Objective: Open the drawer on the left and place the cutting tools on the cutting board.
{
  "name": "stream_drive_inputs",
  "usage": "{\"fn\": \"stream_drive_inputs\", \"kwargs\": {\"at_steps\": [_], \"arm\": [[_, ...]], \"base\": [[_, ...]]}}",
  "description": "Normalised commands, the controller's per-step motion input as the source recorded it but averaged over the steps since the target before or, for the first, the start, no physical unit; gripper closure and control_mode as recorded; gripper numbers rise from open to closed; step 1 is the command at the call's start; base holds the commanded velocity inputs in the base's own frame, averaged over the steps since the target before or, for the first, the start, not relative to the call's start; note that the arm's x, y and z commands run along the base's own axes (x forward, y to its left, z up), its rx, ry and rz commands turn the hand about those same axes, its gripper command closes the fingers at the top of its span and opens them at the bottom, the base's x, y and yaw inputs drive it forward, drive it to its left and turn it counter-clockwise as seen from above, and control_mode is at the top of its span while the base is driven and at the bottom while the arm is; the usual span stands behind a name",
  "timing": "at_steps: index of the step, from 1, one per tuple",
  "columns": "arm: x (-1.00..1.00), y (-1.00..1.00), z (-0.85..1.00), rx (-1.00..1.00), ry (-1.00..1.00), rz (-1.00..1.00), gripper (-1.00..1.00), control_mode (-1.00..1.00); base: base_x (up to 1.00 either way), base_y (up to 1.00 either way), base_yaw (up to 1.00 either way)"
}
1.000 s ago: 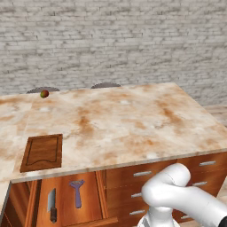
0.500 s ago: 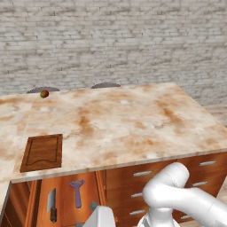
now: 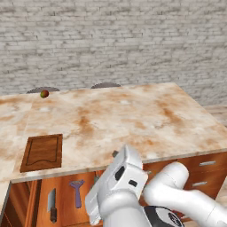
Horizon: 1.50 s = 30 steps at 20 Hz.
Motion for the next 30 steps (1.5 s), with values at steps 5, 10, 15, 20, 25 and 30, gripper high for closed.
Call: {"fn": "stream_drive_inputs", "kwargs": {"at_steps": [5, 10, 15, 20, 25, 30], "arm": [[0.95, -0.18, 0.23, 0.03, 0.38, 0.00, -1.00, -1.00], [0.93, -0.10, 0.00, 0.02, 0.52, 0.01, -1.00, -1.00], [0.57, -0.01, -0.05, 0.00, 0.66, 0.04, -1.00, -1.00], [0.56, 0.00, -0.40, 0.00, 0.80, 0.00, -1.00, -1.00], [0.23, 0.00, -0.89, 0.00, 0.59, 0.00, -1.00, -1.00], [0.00, 0.00, -0.95, 0.00, 0.23, 0.00, -1.00, -1.00]], "base": [[0.00, 0.00, 0.00], [0.00, 0.00, 0.00], [0.00, 0.00, 0.00], [0.00, 0.00, 0.00], [0.00, 0.00, 0.00], [0.00, 0.00, 0.00]]}}
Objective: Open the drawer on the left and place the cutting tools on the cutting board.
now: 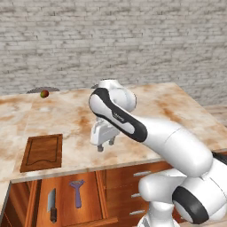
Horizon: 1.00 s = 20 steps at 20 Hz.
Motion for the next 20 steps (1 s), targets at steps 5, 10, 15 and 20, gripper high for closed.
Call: {"fn": "stream_drive_inputs", "kwargs": {"at_steps": [5, 10, 15, 20], "arm": [[0.00, 0.11, -0.83, -0.01, 0.06, -0.01, -1.00, -1.00], [-0.18, 0.13, -0.80, -0.02, 0.00, -0.03, -1.00, -1.00], [-0.23, 0.28, -0.42, -0.04, -0.02, -0.06, -1.00, -1.00], [-0.04, 0.59, -0.60, -0.07, 0.01, -0.17, -1.00, -1.00]], "base": [[0.00, 0.00, 0.00], [0.00, 0.00, 0.00], [0.00, 0.00, 0.00], [0.00, 0.00, 0.00]]}}
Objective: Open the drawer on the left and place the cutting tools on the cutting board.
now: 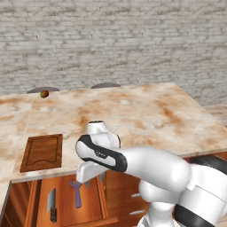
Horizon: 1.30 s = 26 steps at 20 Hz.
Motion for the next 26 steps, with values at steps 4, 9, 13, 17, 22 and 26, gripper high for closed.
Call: {"fn": "stream_drive_inputs", "kwargs": {"at_steps": [4, 9, 13, 17, 22, 26], "arm": [[0.00, 0.34, -0.63, -0.07, 0.06, -0.29, -1.00, -1.00], [0.00, 0.19, -0.42, -0.05, 0.02, -0.33, -1.00, -1.00], [0.00, 0.23, -0.09, -0.05, 0.00, -0.33, -1.00, -1.00], [0.00, 0.20, 0.00, -0.06, -0.01, -0.23, -1.00, -1.00], [0.00, 0.05, -0.02, -0.15, -0.10, -0.13, -1.00, -1.00], [0.01, 0.02, -0.02, -0.10, -0.01, -0.03, -1.00, -1.00]], "base": [[0.00, 0.00, 0.00], [0.00, 0.00, 0.00], [0.00, 0.00, 0.00], [0.00, 0.00, 0.00], [0.00, 0.00, 0.00], [0.00, 0.00, 0.00]]}}
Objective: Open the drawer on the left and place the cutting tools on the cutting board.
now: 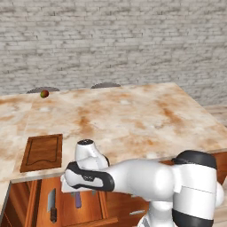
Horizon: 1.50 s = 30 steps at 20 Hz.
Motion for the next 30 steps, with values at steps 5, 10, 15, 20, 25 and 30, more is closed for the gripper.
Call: {"fn": "stream_drive_inputs", "kwargs": {"at_steps": [5, 10, 15, 20, 25, 30], "arm": [[0.07, 0.00, -0.09, -0.03, 0.00, 0.00, -1.00, -1.00], [0.15, 0.00, -0.33, -0.02, 0.01, 0.00, -1.00, -1.00], [0.07, 0.00, -0.31, -0.03, 0.00, 0.00, -1.00, -1.00], [0.00, 0.19, -0.02, -0.01, 0.00, 0.00, -1.00, -1.00], [0.12, 0.26, -0.03, -0.03, 0.00, -0.02, -1.00, -1.00], [0.22, 0.14, -0.09, -0.05, 0.00, -0.05, -1.00, -1.00]], "base": [[0.00, 0.00, 0.00], [0.00, 0.00, 0.00], [0.00, 0.00, 0.00], [0.00, 0.00, 0.00], [0.00, 0.00, 0.00], [0.00, 0.00, 0.00]]}}
